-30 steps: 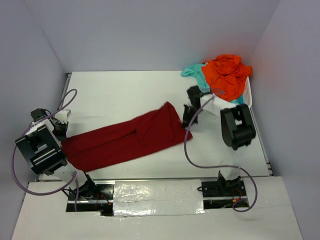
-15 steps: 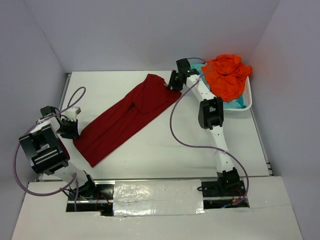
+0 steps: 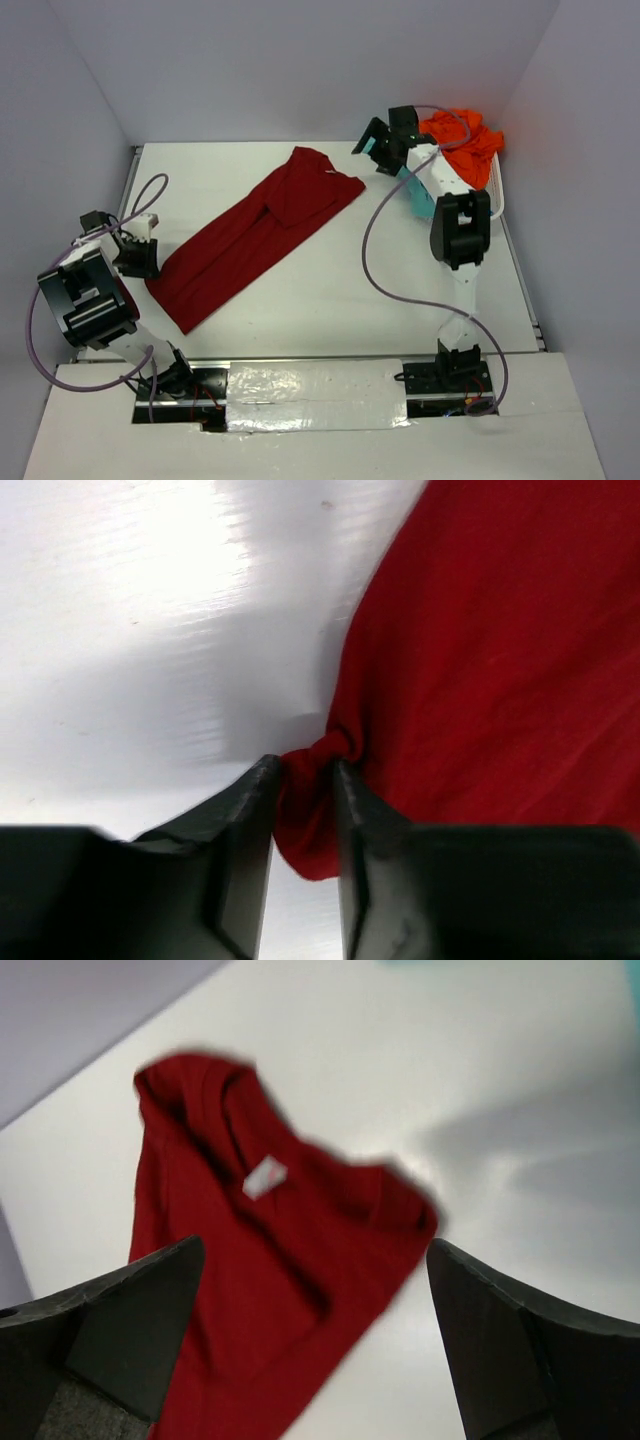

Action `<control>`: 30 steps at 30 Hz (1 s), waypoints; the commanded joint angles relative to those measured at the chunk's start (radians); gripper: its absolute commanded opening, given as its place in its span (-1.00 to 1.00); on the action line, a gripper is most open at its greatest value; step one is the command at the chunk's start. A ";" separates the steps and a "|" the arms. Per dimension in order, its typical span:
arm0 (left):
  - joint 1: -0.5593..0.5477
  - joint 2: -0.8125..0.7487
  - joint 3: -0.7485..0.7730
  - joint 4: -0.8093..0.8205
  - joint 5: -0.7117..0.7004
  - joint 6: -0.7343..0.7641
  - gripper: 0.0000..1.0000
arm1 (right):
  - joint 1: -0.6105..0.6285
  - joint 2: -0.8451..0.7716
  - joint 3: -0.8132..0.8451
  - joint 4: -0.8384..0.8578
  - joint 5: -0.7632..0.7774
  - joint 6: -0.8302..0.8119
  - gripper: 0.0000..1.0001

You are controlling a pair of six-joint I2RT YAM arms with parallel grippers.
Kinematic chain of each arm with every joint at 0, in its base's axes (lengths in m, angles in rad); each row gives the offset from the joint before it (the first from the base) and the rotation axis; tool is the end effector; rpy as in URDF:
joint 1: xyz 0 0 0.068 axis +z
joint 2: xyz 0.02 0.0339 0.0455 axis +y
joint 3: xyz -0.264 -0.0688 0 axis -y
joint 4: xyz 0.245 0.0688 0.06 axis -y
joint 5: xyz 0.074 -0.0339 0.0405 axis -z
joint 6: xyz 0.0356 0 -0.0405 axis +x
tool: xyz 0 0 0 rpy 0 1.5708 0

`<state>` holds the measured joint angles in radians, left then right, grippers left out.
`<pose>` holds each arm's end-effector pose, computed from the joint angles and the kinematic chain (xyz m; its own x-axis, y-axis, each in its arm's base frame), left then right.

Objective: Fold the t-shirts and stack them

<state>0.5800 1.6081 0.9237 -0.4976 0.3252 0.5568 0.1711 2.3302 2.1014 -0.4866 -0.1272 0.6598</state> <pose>0.2559 0.1540 0.1692 -0.8780 0.0234 -0.4781 0.0542 0.9972 -0.0507 0.5279 0.0958 0.2361 -0.6720 0.5009 -0.5454 0.1882 0.8279 0.5284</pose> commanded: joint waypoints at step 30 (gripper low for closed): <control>0.040 -0.033 0.330 -0.131 -0.061 -0.218 0.23 | 0.042 0.169 -0.143 0.043 -0.114 0.646 -1.00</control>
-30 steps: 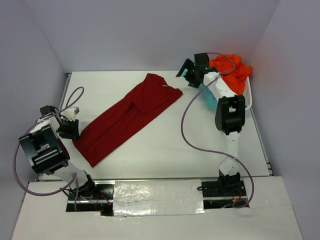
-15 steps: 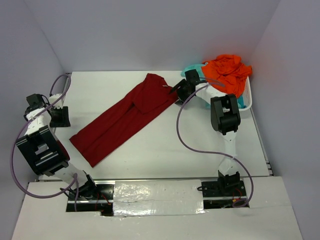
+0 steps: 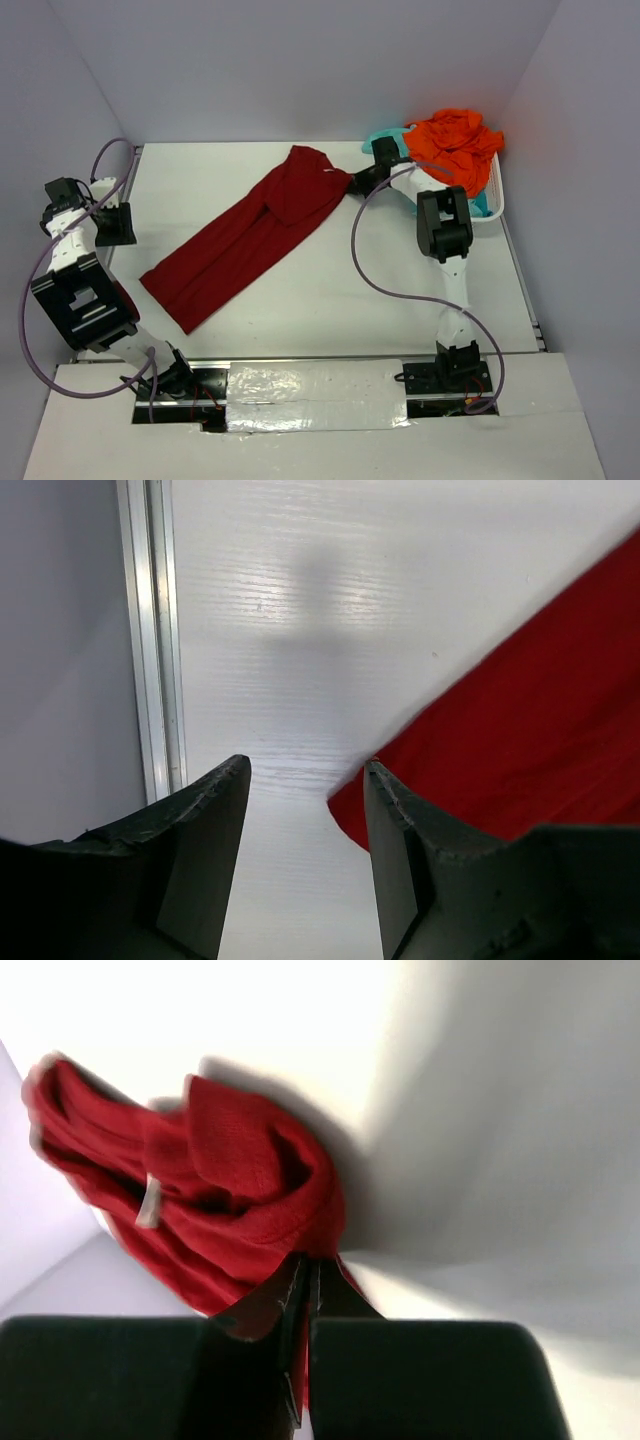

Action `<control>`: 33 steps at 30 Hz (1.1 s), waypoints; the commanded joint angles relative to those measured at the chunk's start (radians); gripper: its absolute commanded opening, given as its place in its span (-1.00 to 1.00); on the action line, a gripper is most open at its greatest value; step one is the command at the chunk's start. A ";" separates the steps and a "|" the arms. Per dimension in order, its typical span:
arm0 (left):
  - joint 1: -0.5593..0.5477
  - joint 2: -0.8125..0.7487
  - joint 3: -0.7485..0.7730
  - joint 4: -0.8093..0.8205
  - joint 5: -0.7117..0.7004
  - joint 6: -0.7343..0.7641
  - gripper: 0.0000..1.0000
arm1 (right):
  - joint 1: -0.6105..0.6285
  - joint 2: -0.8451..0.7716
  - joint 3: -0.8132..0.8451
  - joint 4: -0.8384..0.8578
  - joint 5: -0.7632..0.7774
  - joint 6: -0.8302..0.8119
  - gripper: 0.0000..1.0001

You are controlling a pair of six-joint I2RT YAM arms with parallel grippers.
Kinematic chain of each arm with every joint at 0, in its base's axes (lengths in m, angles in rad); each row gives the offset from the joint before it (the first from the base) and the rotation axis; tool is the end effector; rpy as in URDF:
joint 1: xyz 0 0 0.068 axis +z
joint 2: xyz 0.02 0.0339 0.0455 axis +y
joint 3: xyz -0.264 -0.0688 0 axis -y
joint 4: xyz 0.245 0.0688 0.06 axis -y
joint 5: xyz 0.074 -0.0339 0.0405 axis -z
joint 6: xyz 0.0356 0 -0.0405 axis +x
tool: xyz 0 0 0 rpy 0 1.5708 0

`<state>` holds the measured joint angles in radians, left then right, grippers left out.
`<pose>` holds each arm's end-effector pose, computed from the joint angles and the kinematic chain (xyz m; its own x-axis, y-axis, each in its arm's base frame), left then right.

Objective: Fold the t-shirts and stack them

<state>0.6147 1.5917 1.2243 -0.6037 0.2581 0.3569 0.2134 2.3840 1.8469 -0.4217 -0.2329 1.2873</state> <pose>0.2805 0.1869 0.2559 -0.7856 -0.1411 -0.6024 -0.1766 0.9843 -0.0002 0.5020 0.1172 0.1322 -0.5460 0.8375 0.0207 0.6741 0.4246 0.6044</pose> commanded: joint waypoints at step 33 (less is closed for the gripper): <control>-0.001 -0.226 -0.039 -0.123 0.029 -0.041 0.27 | 0.562 -0.608 -0.859 0.527 -0.062 -0.011 0.79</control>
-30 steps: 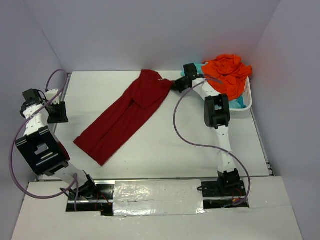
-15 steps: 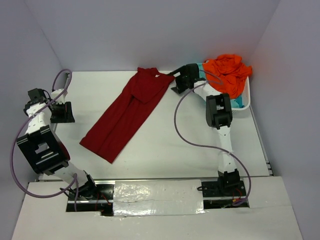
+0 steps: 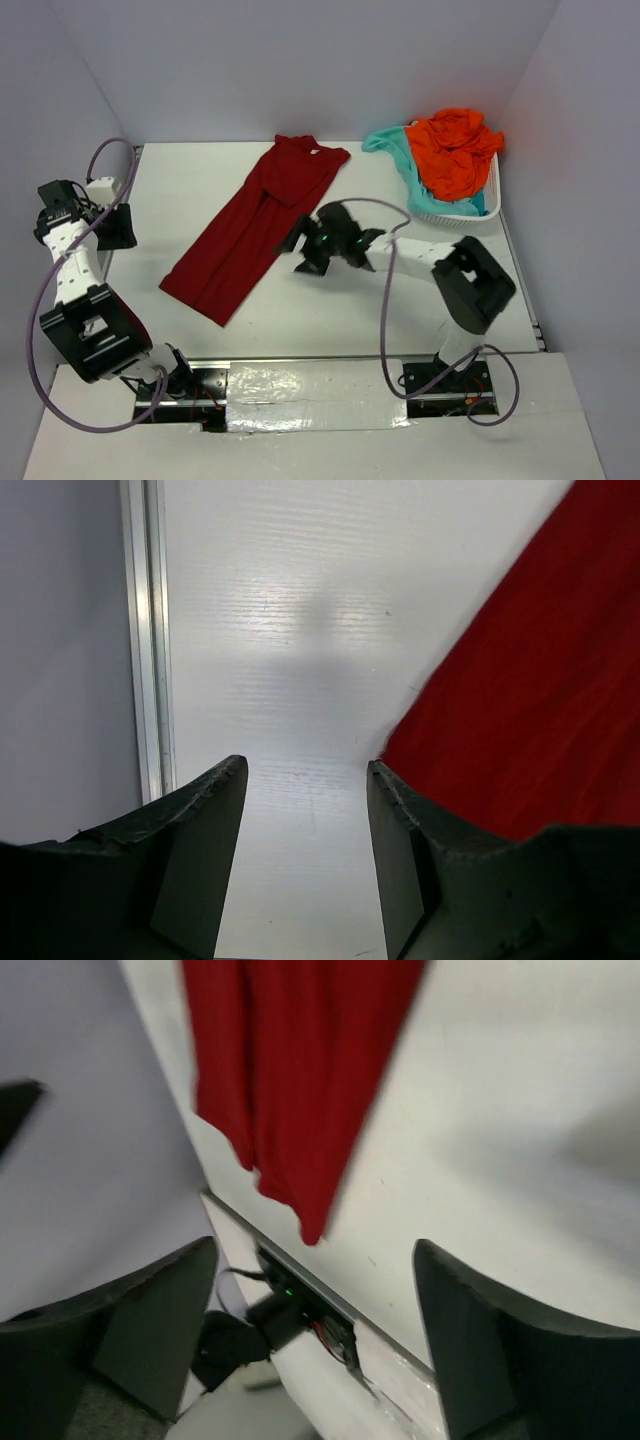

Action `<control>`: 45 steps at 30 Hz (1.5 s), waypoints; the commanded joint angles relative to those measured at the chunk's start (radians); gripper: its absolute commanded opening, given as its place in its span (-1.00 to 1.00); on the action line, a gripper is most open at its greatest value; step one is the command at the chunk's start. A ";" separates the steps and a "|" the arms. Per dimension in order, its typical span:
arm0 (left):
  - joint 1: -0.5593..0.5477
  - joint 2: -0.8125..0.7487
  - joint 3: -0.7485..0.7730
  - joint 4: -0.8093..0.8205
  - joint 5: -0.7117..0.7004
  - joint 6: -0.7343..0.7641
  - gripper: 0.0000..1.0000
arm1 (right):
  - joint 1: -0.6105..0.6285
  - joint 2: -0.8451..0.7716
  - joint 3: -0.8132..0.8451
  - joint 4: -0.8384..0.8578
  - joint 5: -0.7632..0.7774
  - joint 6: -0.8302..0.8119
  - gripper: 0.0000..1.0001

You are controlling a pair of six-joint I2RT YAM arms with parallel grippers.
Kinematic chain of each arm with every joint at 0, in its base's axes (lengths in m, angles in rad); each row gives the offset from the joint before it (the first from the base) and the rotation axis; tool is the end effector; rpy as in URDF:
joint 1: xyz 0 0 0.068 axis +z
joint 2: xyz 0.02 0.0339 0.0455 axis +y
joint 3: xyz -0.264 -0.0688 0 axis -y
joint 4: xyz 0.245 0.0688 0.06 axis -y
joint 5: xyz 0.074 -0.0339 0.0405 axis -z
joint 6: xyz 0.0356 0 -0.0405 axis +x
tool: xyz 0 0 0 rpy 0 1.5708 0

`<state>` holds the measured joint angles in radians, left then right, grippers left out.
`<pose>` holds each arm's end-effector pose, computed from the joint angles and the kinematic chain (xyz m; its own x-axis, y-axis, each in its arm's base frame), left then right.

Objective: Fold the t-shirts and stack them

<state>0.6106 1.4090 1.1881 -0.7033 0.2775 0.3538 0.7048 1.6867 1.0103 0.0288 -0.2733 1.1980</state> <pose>0.2472 0.1611 0.2925 -0.7576 -0.1235 -0.6409 -0.1639 0.9865 0.0036 0.2722 0.2441 0.2038 -0.9011 0.4108 -0.1388 0.1410 0.5804 0.8021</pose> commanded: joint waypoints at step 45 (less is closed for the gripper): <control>-0.344 -0.134 0.054 0.005 0.364 0.240 0.15 | 0.300 0.213 -0.184 0.043 -0.048 -0.004 -1.00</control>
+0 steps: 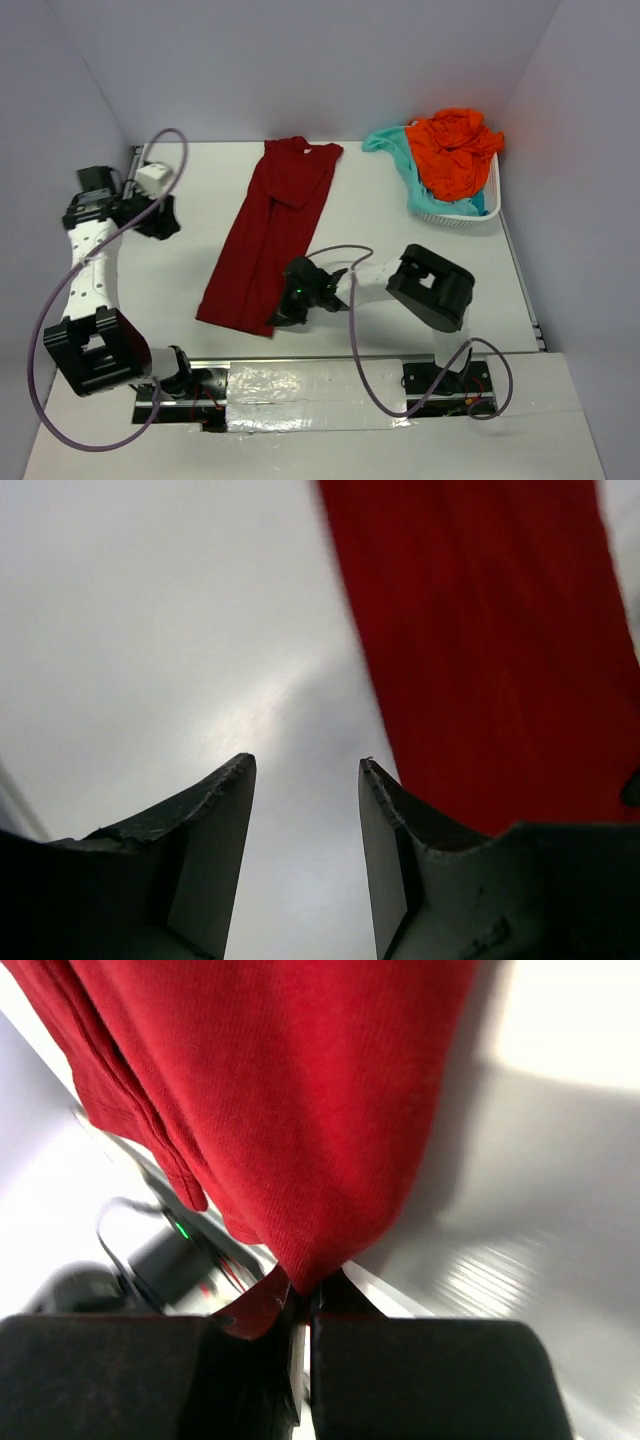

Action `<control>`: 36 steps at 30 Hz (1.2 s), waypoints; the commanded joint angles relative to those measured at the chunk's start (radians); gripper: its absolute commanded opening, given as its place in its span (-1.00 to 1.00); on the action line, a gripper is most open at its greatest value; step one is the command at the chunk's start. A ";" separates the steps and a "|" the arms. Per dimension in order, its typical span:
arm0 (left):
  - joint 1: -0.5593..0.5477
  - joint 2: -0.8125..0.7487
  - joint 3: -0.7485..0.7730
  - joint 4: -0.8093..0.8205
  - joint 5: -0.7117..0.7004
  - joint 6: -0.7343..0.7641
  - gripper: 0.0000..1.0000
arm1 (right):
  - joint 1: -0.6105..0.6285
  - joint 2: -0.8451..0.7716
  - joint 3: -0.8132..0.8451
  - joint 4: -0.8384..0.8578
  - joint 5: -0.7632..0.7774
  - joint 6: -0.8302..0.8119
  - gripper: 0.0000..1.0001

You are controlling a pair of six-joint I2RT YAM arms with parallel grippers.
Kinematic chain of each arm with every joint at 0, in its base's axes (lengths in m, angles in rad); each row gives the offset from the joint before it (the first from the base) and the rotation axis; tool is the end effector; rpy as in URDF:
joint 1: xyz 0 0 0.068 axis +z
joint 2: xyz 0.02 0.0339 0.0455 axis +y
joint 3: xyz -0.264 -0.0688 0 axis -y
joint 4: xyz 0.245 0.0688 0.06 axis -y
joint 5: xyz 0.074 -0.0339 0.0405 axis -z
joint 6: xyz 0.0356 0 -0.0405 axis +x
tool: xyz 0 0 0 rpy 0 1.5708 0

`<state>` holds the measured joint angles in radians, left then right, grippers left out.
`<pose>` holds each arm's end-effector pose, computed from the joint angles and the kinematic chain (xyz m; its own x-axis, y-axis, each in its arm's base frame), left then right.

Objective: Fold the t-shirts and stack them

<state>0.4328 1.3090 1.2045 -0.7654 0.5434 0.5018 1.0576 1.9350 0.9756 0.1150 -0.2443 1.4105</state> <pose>0.2519 0.0961 0.3228 -0.6353 0.1600 -0.7555 0.2844 0.9580 -0.0362 0.1770 0.3317 0.1129 -0.9709 0.2282 0.0725 0.2148 0.6966 0.6845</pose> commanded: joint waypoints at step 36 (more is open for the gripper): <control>-1.255 -0.218 -0.675 -0.004 -0.094 1.248 0.35 | -0.255 -0.395 -0.538 -0.074 -0.377 -0.670 -0.09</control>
<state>-0.8169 1.0763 0.5293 -0.7750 0.4171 1.6817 0.8085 1.4967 0.4271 0.1318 -0.6872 0.7956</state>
